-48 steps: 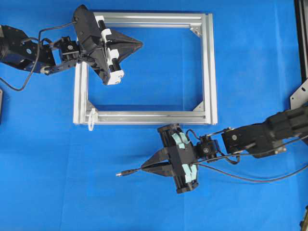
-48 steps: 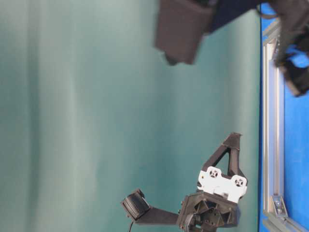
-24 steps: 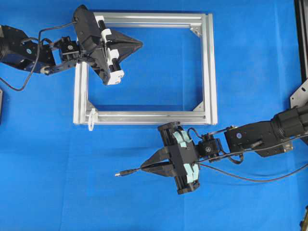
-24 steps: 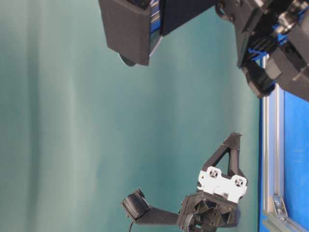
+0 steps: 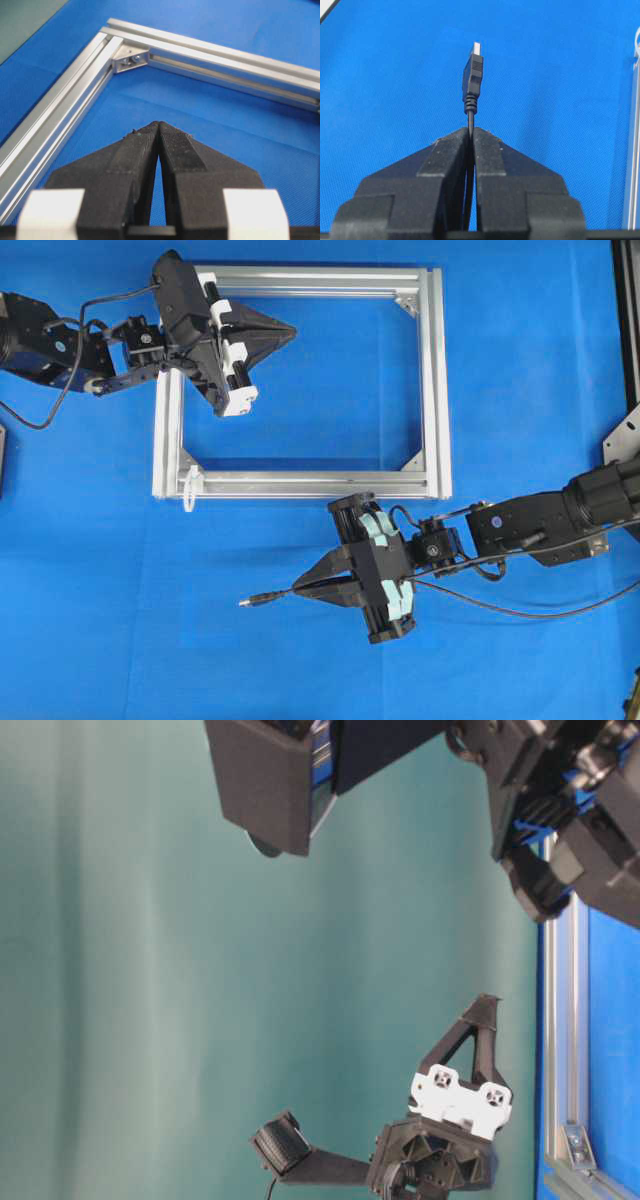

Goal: Insert the wire through the string loop located on the left side.

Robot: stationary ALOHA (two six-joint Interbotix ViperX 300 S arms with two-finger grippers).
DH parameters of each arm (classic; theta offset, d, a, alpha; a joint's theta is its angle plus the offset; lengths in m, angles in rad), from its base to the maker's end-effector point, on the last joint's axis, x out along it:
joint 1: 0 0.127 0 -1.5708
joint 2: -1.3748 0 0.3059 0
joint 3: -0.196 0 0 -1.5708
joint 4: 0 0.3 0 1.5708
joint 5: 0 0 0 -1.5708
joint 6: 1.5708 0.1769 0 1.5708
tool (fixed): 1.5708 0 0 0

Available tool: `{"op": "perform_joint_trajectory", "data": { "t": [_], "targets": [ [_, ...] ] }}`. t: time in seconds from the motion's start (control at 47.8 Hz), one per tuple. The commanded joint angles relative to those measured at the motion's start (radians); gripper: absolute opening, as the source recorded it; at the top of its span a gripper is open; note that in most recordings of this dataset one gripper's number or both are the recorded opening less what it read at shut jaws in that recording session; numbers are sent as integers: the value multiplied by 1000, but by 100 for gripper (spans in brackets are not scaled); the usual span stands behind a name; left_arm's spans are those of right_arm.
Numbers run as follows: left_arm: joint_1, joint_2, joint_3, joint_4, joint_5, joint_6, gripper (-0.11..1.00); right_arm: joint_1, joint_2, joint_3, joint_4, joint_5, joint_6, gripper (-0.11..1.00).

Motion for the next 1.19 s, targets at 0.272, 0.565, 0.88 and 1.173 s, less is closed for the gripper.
{"op": "perform_joint_trajectory", "data": {
  "t": [0.272,0.565,0.88,1.173],
  "targets": [
    [-2,-29,-12,2,-5,0,0,2,-34,-14,2,-5,0,-10],
    [-2,-29,-9,2,-3,0,0,2,-34,-14,2,-5,0,-10],
    [-2,-29,-9,2,-5,0,0,-35,-34,-6,2,-5,-2,-10],
    [-2,-29,-8,2,-3,0,0,-150,-41,9,3,-5,-2,-10]
  ]
}}
